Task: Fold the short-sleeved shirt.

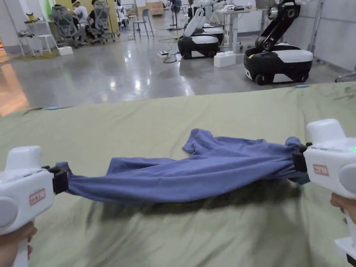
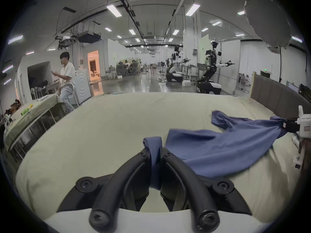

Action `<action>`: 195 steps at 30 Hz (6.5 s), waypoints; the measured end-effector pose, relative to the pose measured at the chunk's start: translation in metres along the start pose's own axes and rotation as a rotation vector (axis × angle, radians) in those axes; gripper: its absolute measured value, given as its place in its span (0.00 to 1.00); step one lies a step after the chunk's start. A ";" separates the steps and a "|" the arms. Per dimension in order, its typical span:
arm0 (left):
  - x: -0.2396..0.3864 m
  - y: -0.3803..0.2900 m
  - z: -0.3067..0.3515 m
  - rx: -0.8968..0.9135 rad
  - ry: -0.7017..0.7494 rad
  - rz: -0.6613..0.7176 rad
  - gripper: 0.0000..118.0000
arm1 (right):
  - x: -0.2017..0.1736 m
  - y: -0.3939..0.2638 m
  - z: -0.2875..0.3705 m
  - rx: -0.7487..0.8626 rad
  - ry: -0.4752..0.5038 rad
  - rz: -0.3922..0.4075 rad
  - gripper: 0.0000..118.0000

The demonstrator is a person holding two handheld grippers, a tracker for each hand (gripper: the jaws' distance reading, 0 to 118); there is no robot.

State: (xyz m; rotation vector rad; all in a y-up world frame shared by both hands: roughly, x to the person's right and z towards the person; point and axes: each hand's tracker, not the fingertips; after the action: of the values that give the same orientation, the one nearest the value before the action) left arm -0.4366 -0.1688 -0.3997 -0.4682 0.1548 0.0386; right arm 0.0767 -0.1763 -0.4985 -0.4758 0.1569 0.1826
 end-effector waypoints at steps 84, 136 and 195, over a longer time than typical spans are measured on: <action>-0.026 -0.163 0.180 -0.094 -0.148 0.277 0.08 | -0.053 -0.029 -0.068 -0.422 0.318 0.119 0.04; -0.008 0.372 0.237 0.391 -0.077 -0.022 0.08 | 0.090 0.440 0.252 0.514 0.042 -0.131 0.04; -0.006 -0.137 0.172 -0.285 -0.063 -0.036 0.97 | 0.016 -0.163 0.240 -0.082 0.030 0.018 0.29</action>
State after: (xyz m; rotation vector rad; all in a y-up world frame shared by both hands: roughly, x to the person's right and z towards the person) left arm -0.4087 -0.2130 -0.1858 -0.7535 0.0792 0.0397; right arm 0.1523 -0.2042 -0.2195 -0.5593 0.1837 0.2000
